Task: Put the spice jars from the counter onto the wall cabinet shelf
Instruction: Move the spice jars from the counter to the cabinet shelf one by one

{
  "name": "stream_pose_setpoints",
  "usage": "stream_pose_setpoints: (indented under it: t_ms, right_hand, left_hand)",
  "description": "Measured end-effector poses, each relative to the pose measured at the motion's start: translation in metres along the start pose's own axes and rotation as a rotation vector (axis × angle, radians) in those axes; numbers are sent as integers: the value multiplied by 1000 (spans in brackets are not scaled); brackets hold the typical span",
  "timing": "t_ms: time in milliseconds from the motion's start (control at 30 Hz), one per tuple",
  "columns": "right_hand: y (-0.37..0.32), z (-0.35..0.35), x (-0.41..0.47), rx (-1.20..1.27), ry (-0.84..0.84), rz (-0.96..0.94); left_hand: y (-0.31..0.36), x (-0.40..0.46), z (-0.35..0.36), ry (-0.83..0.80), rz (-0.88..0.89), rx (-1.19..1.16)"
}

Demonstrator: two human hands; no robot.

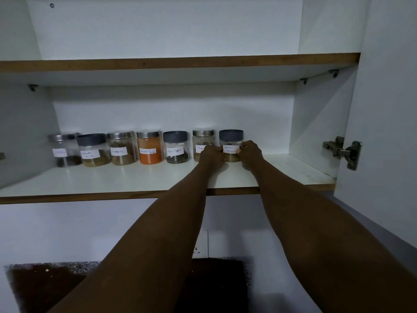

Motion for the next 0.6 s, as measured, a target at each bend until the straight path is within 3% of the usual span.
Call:
stream_pose_setpoints:
  t_ms: [367, 600]
  right_hand:
    - [-1, 1, 6, -50, 5, -64]
    - [-4, 1, 4, -59, 3, -90]
  left_hand:
    - [1, 7, 6, -27, 64, -42]
    - [-4, 9, 3, -6, -3, -175]
Point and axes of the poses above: each hand's wrist, its own x-axis towards the middle knuckle, its own z-axis out of the palm, y = z × x, the point moved 10 cm from there along x, towards the middle knuckle, and after that the axes turned 7 degrees about -z, right-handed, at the moved point
